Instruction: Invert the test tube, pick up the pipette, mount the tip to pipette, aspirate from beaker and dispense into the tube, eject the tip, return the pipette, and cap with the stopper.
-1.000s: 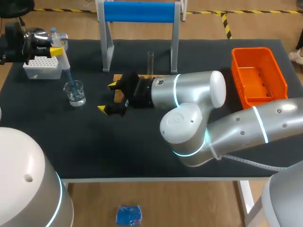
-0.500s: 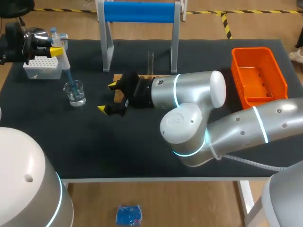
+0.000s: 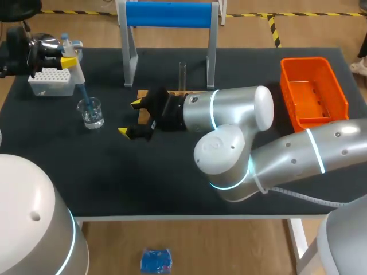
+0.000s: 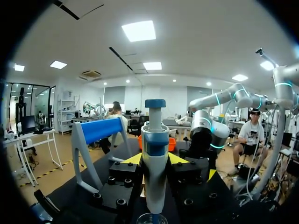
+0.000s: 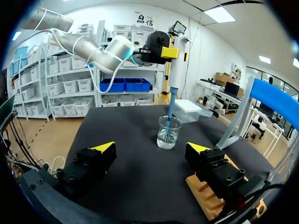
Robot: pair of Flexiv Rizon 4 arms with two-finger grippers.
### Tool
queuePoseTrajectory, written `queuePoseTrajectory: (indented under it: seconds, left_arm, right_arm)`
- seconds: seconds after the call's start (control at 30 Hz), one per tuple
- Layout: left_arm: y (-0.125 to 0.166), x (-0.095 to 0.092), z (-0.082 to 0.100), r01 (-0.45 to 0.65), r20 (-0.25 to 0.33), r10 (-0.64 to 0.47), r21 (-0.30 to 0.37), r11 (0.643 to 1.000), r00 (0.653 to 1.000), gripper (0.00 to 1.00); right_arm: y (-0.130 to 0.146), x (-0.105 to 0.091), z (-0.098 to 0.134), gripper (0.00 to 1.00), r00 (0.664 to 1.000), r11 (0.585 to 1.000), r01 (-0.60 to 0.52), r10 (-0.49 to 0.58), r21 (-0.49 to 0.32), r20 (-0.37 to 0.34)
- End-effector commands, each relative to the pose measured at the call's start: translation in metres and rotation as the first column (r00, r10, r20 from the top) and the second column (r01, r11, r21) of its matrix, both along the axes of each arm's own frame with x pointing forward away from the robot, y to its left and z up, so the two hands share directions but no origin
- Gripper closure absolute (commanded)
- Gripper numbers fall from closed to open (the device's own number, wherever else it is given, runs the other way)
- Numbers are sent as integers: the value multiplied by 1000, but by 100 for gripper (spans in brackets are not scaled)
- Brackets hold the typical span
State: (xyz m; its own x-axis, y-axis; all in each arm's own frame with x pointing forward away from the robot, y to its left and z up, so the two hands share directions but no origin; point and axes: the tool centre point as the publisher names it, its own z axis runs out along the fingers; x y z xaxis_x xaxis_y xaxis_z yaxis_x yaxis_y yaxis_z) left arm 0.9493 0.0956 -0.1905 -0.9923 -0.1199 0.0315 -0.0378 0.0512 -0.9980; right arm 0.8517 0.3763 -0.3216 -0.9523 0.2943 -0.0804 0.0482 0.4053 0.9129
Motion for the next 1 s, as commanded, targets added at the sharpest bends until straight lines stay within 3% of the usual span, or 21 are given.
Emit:
queuePoseTrajectory:
  seconds: [0.03,0.5,0.77,1.0]
  left_arm:
    - [1,1,0,2,1,-2,-1,1000,1000,100]
    - [1,1,0,2,1,-2,-1,1000,1000,100]
    - [1,1,0,2,1,-2,-1,1000,1000,100]
    - [1,1,0,2,1,-2,-1,1000,1000,100]
  right_arm:
    - [-4,-1,12,0,1000,1000,17,-16,-13,15]
    - [-25,-8,101,0,998,1000,-9,10,-22,61]
    - [-19,13,162,0,992,997,-79,81,-20,97]
    - [2,29,196,0,980,982,-186,188,-31,68]
